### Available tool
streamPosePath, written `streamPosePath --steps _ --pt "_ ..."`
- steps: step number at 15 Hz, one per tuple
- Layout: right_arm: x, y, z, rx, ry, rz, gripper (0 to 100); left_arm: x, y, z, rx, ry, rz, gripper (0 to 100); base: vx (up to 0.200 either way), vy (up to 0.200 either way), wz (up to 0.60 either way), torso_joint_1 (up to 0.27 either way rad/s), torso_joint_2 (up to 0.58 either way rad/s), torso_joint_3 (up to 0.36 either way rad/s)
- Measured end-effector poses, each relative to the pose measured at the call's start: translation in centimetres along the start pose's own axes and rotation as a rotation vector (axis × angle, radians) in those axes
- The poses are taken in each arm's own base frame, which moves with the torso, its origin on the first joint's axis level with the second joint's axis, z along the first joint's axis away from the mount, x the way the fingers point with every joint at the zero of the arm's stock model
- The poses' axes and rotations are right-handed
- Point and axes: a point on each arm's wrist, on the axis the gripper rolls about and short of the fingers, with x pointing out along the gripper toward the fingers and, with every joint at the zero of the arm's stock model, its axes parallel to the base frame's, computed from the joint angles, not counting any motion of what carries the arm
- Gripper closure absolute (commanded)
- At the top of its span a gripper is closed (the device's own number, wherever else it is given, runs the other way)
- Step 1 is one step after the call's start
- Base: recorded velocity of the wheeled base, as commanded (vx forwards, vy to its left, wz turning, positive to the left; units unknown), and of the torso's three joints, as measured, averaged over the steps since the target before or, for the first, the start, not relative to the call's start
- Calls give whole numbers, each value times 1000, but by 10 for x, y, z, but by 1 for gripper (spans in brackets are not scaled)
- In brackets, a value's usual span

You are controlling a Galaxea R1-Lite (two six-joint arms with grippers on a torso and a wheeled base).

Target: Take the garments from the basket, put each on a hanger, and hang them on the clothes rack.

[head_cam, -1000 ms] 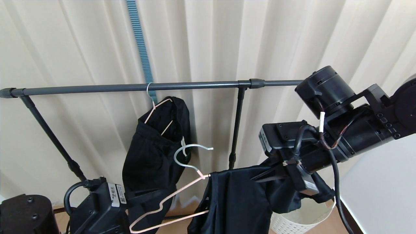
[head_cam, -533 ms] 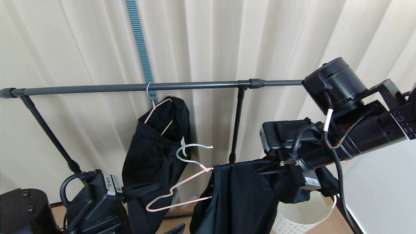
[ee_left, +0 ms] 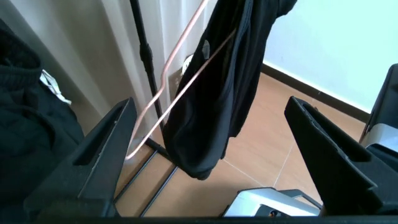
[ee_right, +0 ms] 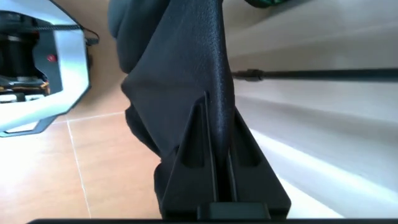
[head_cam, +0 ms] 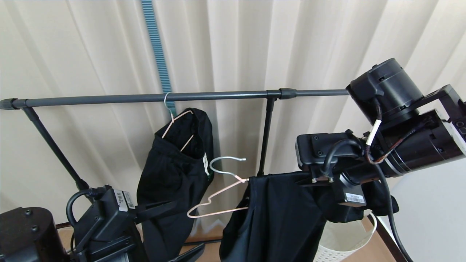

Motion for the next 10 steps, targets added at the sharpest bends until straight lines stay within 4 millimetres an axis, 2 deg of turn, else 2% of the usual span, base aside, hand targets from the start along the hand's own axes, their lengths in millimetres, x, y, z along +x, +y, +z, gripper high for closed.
streamPosePath --steps 5,10 --pt "-3 -7 2 4 47 -141 100 10 4 -5 -89 38 7 0 0 0 0 0 0 0" --pt "-13 -6 2 40 34 -174 100 31 12 -16 -223 109 25 0 0 0 0 0 0 0"
